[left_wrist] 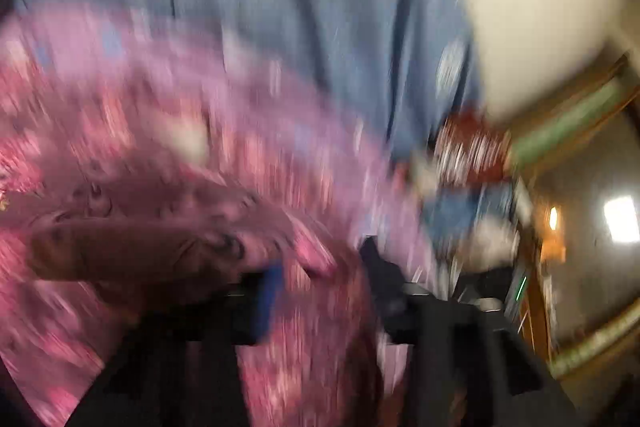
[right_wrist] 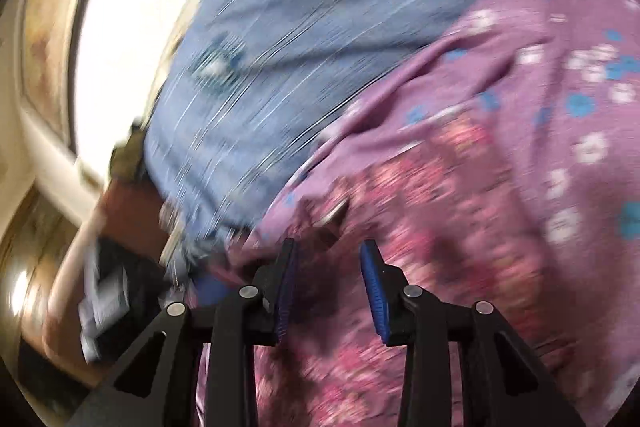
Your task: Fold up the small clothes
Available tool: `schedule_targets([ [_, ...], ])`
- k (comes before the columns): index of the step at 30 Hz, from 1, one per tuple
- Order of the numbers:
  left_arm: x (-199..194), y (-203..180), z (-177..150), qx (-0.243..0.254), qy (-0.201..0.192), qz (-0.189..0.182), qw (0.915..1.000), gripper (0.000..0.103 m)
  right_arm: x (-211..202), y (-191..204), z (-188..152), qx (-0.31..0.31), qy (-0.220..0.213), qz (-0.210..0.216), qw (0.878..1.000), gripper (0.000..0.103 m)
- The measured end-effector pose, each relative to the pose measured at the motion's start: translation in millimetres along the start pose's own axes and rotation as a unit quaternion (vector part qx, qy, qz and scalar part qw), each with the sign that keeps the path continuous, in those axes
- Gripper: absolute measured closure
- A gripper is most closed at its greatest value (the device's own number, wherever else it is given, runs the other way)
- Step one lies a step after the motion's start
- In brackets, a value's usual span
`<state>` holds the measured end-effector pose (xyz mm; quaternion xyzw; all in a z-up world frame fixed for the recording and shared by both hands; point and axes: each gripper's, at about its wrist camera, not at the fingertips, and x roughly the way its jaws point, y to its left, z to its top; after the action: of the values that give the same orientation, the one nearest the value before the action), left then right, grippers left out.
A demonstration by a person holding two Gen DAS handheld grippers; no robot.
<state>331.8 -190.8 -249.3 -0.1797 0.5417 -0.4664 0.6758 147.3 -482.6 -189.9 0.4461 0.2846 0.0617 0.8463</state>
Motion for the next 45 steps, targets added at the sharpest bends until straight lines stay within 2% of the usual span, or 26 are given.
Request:
schedule_targets([
  [2,16.6,5.2,0.7,-0.002,0.072,-0.008,0.9973,0.055,-3.3,-15.5,8.0,0.039,-0.001,-0.003,0.999,0.049],
  [5,-4.5,7.2,7.6,0.036,0.068,-0.014,0.9969,0.055,1.9,-26.1,12.3,0.069,0.016,0.006,0.997,0.046],
  [7,-32.0,3.8,7.7,0.071,0.067,-0.036,0.9945,0.053,11.6,-25.8,11.4,0.072,0.04,0.016,0.996,0.046],
  [8,-45.5,6.1,3.8,0.074,0.057,-0.042,0.9948,0.053,18.2,-25.2,9.5,0.074,0.057,0.024,0.995,0.046],
  [10,-90.3,22.3,19.2,0.075,0.009,-0.032,0.9967,0.042,35.2,-20.6,6.2,0.072,0.097,0.04,0.992,0.046],
  [13,-133.5,66.5,36.7,0.035,-0.075,0.049,0.9954,0.038,57.3,-15.9,-1.8,0.063,0.13,0.025,0.989,0.046],
  [15,-148.4,98.3,42.2,-0.006,-0.113,0.118,0.9866,0.038,74.8,-13.5,-8.2,0.063,0.15,0.021,0.986,0.046],
  [17,-156.9,122.5,42.5,-0.024,-0.134,0.169,0.9761,0.038,88.5,-7.5,-13.4,0.045,0.159,0.008,0.986,0.052],
  [19,-154.1,140.9,42.8,-0.04,-0.125,0.199,0.971,0.039,95.2,2.2,-18.0,0.014,0.164,0.008,0.986,0.1],
  [20,-151.2,147.6,42.7,-0.046,-0.118,0.21,0.9694,0.039,94.3,8.5,-19.2,-0.007,0.163,0.0,0.987,0.101],
  [22,-153.7,149.0,40.3,-0.056,-0.118,0.218,0.9672,0.04,77.8,22.8,-15.7,-0.055,0.119,-0.01,0.991,0.102],
  [25,-165.0,137.8,42.1,-0.056,-0.139,0.191,0.9702,0.038,36.0,39.5,2.6,-0.102,0.038,-0.018,0.994,0.102],
  [27,-168.5,132.6,40.2,-0.047,-0.153,0.19,0.9687,0.038,13.1,35.4,15.8,-0.111,-0.014,-0.048,0.993,0.102],
  [29,-168.9,133.0,38.0,-0.049,-0.152,0.193,0.9681,0.038,-3.8,13.7,32.5,-0.078,-0.045,-0.078,0.993,0.101],
  [30,-168.7,133.1,32.7,-0.05,-0.146,0.197,0.9682,0.038,-3.2,0.6,38.4,-0.059,-0.033,-0.089,0.994,0.101],
  [32,-154.5,132.9,28.4,-0.052,-0.124,0.207,0.969,0.038,8.4,-20.8,39.6,-0.04,0.0,-0.157,0.987,0.1],
  [33,-146.8,131.1,30.2,-0.051,-0.114,0.212,0.9692,0.038,15.1,-28.8,37.7,-0.031,0.015,-0.193,0.981,0.093],
  [35,-131.7,125.6,35.4,-0.043,-0.098,0.232,0.9668,0.038,27.5,-41.0,35.6,0.002,0.067,-0.215,0.974,0.09],
  [36,-125.5,122.6,37.6,-0.035,-0.096,0.248,0.9634,0.038,27.1,-43.1,37.3,0.016,0.078,-0.21,0.975,0.085],
  [38,-117.6,116.5,42.3,-0.016,-0.092,0.299,0.9496,0.035,11.5,-40.4,44.0,0.021,0.044,-0.195,0.98,0.072],
  [40,-105.2,116.9,44.1,-0.009,-0.07,0.373,0.9253,0.033,-11.4,-31.0,47.1,0.007,-0.024,-0.2,0.979,0.052],
  [41,-100.5,117.6,43.8,-0.004,-0.062,0.403,0.9131,0.032,-18.5,-27.0,46.0,-0.003,-0.044,-0.192,0.98,0.052],
  [42,-98.3,114.4,43.5,0.005,-0.062,0.419,0.9057,0.032,-18.5,-23.9,44.5,-0.014,-0.045,-0.176,0.983,0.053],
  [43,-97.9,109.0,43.7,0.009,-0.065,0.43,0.9006,0.032,-14.4,-19.9,44.4,-0.024,-0.031,-0.154,0.987,0.056],
  [44,-99.2,99.1,43.8,0.02,-0.076,0.449,0.8901,0.033,-9.3,-15.6,41.0,-0.034,-0.016,-0.135,0.99,0.059],
  [45,-100.6,91.0,43.5,0.033,-0.087,0.458,0.8839,0.034,-2.8,-11.3,37.0,-0.044,-0.003,-0.119,0.992,0.067],
])
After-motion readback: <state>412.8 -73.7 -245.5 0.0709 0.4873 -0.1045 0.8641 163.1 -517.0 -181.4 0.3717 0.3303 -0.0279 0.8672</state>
